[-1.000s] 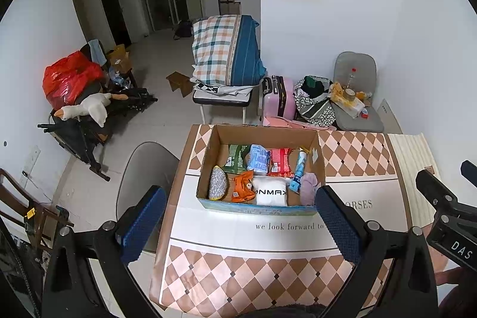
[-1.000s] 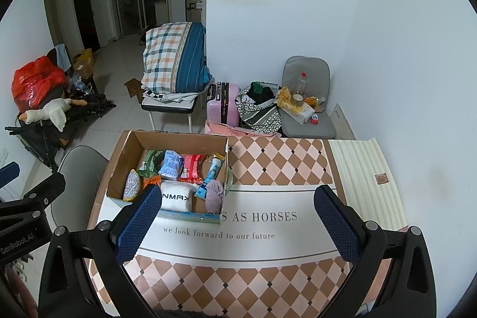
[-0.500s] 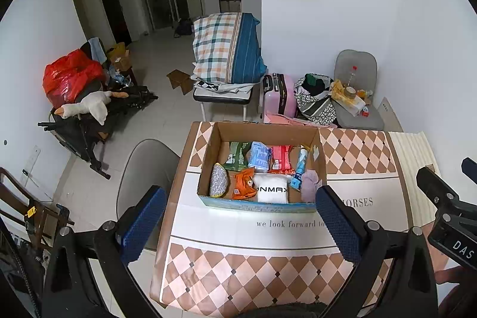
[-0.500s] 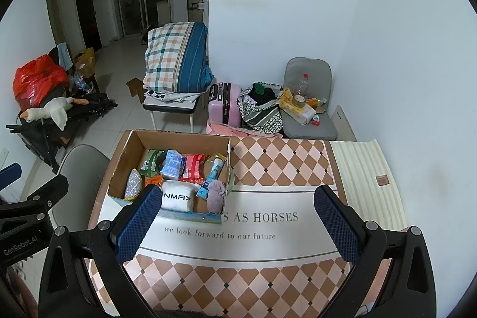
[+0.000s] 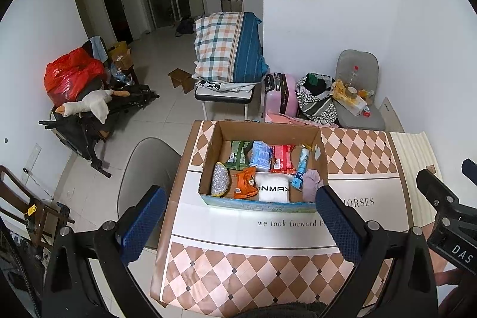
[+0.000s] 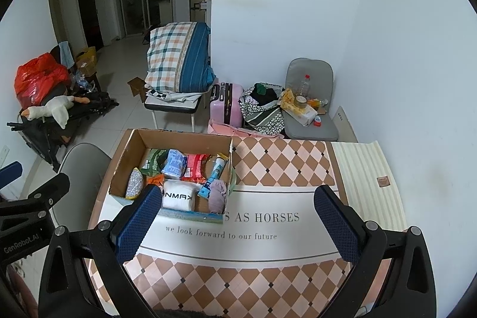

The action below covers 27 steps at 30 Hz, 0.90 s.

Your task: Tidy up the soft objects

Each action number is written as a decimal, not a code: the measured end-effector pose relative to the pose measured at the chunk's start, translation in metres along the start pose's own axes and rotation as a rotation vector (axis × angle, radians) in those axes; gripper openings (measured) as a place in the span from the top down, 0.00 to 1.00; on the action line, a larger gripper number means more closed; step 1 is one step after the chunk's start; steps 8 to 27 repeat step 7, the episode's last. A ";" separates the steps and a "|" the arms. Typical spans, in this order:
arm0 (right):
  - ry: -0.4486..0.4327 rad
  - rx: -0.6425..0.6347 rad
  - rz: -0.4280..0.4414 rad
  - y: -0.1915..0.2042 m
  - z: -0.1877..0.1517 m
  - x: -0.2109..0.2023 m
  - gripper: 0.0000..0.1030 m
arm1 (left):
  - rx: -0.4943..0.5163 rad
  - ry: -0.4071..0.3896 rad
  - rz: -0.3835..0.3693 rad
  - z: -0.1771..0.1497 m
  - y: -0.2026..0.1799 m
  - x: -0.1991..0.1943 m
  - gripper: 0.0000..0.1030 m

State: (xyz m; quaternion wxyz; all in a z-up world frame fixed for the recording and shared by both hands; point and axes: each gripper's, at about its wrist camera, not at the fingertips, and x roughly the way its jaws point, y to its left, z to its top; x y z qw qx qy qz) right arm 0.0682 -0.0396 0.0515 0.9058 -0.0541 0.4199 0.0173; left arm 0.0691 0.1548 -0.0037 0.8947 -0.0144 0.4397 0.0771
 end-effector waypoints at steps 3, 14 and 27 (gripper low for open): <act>0.000 0.001 0.002 0.001 0.000 0.000 0.00 | 0.002 0.003 -0.008 -0.004 0.003 0.000 0.00; 0.000 0.001 0.003 0.001 0.000 0.000 0.00 | -0.003 0.005 -0.011 -0.007 0.005 0.001 0.00; 0.000 0.001 0.003 0.001 0.000 0.000 0.00 | -0.003 0.005 -0.011 -0.007 0.005 0.001 0.00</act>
